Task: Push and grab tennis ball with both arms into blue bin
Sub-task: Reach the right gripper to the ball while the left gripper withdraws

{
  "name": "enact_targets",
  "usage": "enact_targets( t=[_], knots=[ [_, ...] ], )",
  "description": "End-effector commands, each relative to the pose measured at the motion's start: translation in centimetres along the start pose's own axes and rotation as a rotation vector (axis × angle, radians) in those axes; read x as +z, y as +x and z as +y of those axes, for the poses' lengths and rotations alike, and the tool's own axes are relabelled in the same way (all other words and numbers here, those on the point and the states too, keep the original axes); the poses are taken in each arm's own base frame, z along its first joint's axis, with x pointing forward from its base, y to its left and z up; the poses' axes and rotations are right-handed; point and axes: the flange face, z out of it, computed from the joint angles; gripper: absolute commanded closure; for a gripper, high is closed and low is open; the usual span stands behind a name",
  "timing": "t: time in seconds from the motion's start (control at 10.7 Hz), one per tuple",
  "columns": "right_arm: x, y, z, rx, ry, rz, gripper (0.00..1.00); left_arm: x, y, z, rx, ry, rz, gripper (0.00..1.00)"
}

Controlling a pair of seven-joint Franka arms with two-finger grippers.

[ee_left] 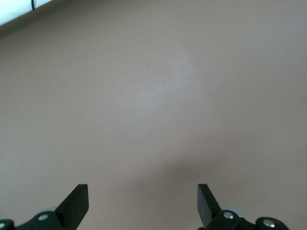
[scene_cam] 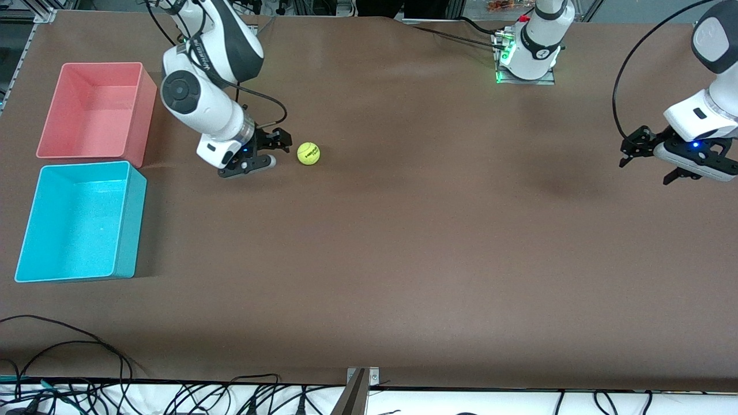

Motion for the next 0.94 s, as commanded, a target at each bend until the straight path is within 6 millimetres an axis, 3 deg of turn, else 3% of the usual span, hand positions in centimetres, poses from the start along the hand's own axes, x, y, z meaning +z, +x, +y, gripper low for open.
enact_targets(
  t=[0.0,0.19,0.56,0.84],
  knots=[
    [2.5,-1.8,-0.9,0.008,0.003,-0.02,0.0,-6.6,3.2,4.2,-0.2,0.057,-0.095,0.0],
    [5.5,-2.5,-2.3,0.067,0.009,-0.006,0.0,-10.1,4.1,5.5,-0.28,0.061,-0.12,0.0],
    [10.3,-3.1,-5.1,0.064,0.032,0.0,0.0,-16.9,4.1,4.6,-0.356,0.037,-0.17,0.0],
    [13.1,-3.5,-6.2,0.044,0.044,-0.003,0.0,-17.6,5.0,7.0,-0.483,0.051,-0.176,0.0]
  ],
)
